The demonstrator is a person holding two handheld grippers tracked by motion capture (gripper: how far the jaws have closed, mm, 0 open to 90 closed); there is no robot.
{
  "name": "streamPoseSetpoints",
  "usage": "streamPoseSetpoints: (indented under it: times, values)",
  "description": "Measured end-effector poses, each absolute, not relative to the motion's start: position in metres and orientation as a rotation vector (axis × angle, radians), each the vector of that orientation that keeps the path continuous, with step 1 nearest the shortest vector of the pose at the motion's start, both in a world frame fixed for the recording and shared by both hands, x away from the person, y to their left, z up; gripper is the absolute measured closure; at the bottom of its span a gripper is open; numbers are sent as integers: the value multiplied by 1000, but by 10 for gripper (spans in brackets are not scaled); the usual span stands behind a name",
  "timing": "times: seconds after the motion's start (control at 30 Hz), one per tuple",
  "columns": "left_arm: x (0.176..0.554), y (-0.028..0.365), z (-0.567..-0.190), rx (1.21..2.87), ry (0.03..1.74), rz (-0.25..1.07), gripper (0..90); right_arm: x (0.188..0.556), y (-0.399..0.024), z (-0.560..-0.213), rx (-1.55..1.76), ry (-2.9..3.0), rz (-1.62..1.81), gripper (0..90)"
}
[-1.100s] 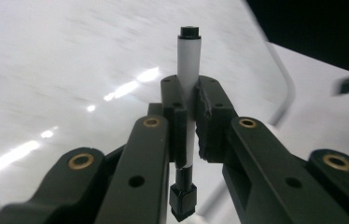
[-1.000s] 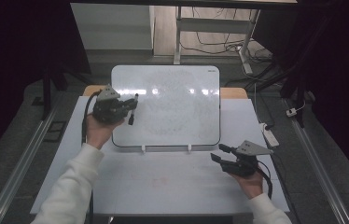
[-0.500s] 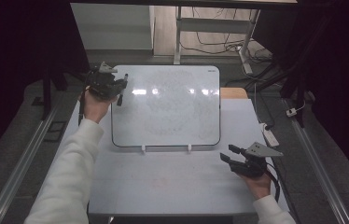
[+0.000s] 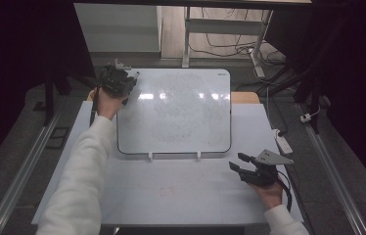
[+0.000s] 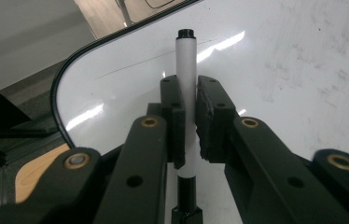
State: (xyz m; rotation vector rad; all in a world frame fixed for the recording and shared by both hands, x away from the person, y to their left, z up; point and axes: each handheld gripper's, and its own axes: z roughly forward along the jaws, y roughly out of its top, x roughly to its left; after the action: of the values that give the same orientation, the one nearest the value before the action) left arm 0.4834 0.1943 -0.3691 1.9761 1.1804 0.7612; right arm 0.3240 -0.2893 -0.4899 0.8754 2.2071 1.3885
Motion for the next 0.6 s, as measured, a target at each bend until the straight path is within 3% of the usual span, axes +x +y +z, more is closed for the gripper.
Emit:
streamPoseSetpoints:
  times: [0.2, 0.4, 0.6]
  values:
    - [485, 193, -372, 1979, 1168, 767, 784, 325, -290, -491, 875, 2212, 1385, 454]
    - [474, 197, -365, 1930, 1142, 777, 591, 324, -289, -490, 872, 2207, 1385, 450]
    - [432, 206, -358, 1882, 1045, 739, 455, 325, -294, -490, 876, 2200, 1387, 445]
